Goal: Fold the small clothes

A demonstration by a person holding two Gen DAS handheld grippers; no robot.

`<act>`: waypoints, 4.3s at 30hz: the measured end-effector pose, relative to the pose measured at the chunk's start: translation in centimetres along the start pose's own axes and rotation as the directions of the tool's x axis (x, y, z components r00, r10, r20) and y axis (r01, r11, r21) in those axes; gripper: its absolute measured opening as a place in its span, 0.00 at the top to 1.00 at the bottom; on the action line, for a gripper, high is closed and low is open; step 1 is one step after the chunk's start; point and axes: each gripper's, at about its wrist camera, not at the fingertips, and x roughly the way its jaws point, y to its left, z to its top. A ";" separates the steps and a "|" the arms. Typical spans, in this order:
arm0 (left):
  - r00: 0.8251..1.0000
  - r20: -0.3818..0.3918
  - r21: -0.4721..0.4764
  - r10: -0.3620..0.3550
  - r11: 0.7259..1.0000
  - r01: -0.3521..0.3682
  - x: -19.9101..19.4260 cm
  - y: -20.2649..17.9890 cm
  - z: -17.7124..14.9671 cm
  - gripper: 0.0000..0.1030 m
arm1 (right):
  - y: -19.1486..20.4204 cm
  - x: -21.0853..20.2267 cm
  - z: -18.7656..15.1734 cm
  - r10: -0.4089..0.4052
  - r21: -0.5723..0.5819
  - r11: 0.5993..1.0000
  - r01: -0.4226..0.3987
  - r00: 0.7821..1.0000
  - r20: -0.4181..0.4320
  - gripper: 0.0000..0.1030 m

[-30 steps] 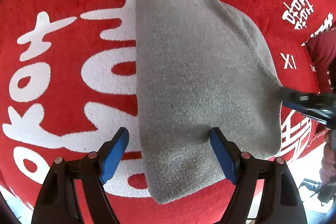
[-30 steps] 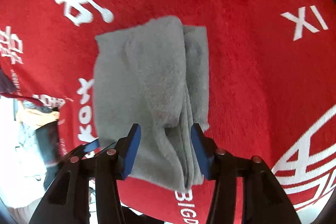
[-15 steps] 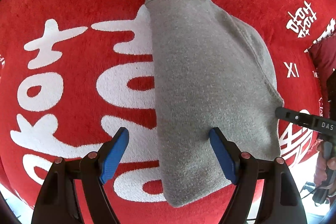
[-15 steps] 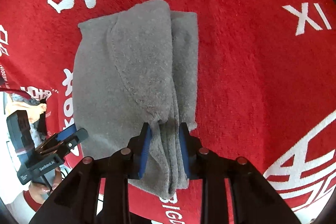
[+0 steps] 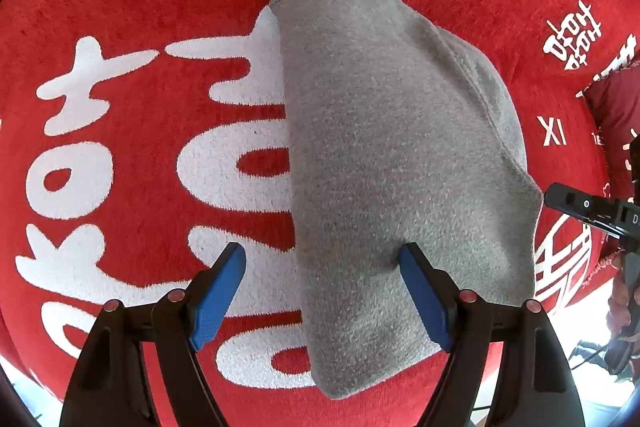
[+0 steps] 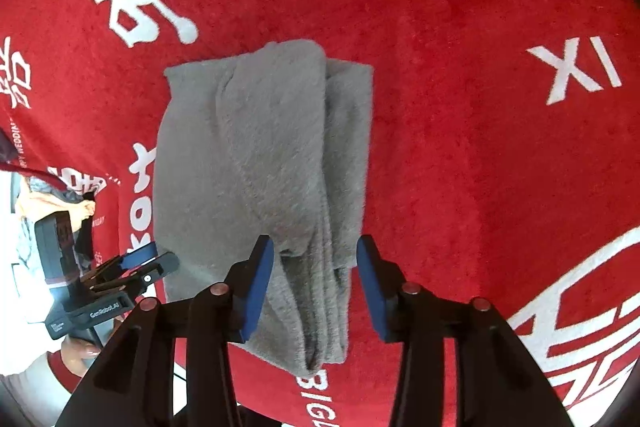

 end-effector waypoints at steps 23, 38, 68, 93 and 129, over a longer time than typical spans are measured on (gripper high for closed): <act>0.998 -0.064 -0.064 -0.015 0.998 0.010 1.6 1.2 0.4 0.02 | -0.2 1.0 1.0 0.002 -0.003 1.000 -0.002 1.000 -0.004 0.30; 0.986 -0.104 -0.166 -0.133 0.979 0.115 3.1 3.1 -0.3 0.02 | -1.6 3.3 2.4 0.091 0.029 0.996 -0.090 0.995 -0.041 0.27; 0.978 -0.041 -0.027 -0.206 0.978 0.205 4.4 -1.1 4.1 0.11 | -1.1 8.9 7.2 0.354 0.030 0.935 -0.353 0.925 -0.136 0.60; 0.967 0.090 0.070 -0.238 0.970 0.232 -6.2 7.9 -4.0 0.51 | 11.4 4.0 -3.3 0.464 -0.038 0.881 -0.472 0.876 -0.131 0.67; 0.983 0.105 -0.077 0.150 0.987 -0.143 -7.2 16.0 -9.6 0.01 | 17.3 8.2 -13.4 0.026 -0.046 0.998 -0.031 0.995 -0.096 0.87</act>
